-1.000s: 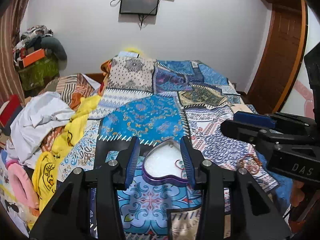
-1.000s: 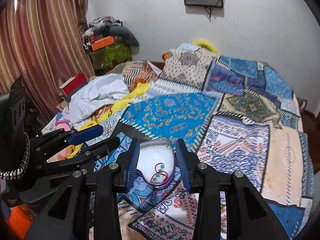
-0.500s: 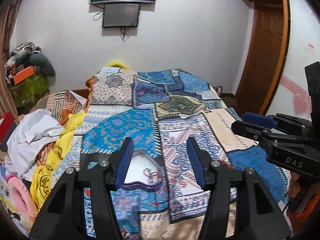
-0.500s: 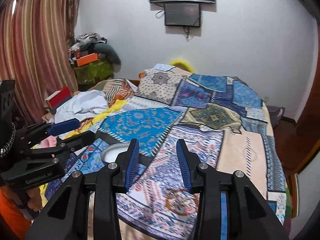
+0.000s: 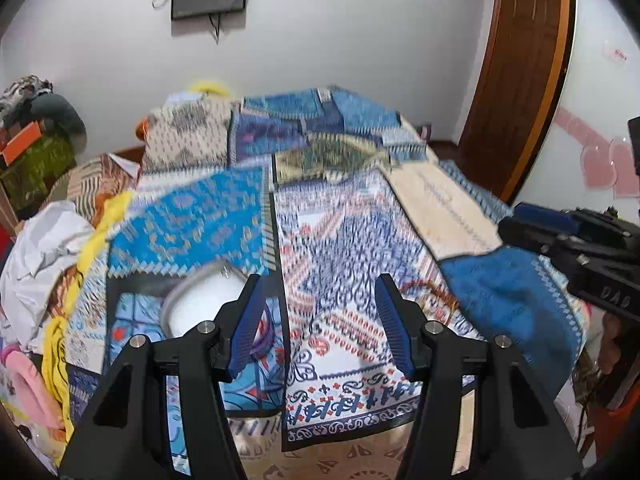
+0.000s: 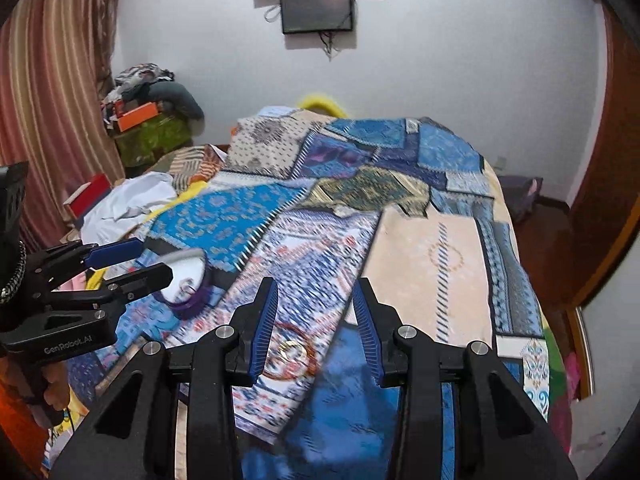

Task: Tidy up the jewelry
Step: 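Move both open tools back toward the remaining jewelry, then grasp the orange beaded bracelet with the right tool while the left tool grasps a silver ring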

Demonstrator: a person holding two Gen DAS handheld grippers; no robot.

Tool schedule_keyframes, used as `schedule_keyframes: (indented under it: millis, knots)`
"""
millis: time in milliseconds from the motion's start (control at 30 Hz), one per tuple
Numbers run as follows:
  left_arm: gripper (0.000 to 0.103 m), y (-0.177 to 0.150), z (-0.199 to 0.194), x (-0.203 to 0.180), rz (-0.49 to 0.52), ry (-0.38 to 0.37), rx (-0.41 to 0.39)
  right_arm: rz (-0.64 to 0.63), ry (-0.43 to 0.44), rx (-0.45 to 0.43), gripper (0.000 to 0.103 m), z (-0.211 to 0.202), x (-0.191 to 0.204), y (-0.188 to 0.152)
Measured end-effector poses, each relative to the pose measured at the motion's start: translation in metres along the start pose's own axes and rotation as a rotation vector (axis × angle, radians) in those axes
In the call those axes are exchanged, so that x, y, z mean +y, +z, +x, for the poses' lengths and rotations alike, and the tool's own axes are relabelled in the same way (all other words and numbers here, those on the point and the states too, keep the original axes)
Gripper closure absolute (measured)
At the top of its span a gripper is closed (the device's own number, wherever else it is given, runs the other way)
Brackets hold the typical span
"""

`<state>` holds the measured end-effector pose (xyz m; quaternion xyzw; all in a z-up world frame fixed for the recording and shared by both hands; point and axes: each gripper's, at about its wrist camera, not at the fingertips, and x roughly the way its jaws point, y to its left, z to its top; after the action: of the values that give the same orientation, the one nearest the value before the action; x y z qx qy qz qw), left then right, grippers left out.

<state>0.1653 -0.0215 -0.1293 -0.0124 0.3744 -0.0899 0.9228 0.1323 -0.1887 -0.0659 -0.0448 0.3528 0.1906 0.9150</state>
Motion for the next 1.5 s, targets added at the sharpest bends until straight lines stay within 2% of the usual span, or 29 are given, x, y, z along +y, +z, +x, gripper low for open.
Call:
schedule_keyframes:
  millis: [233, 500, 1133, 1233, 1300, 1500]
  knots:
    - [0.047, -0.017, 0.036, -0.003, 0.008, 0.002, 0.118, 0.028, -0.002, 0.068, 0.067, 0.016, -0.02, -0.021]
    - [0.047, -0.027, 0.058, -0.015, 0.042, -0.019, 0.174, 0.061, 0.01, 0.137, 0.067, 0.029, -0.038, -0.038]
    - [0.048, -0.015, 0.07, -0.041, 0.086, -0.069, 0.144, 0.048, 0.05, 0.165, 0.067, 0.038, -0.034, -0.046]
    - [0.058, -0.014, 0.07, -0.043, 0.094, -0.071, 0.13, 0.051, 0.059, 0.166, 0.067, 0.038, -0.034, -0.047]
    - [0.072, -0.014, 0.07, -0.042, 0.096, -0.074, 0.125, 0.052, 0.065, 0.169, 0.067, 0.039, -0.033, -0.048]
    - [0.084, -0.016, 0.068, -0.045, 0.113, -0.11, 0.122, 0.036, 0.111, 0.18, 0.067, 0.042, -0.025, -0.051]
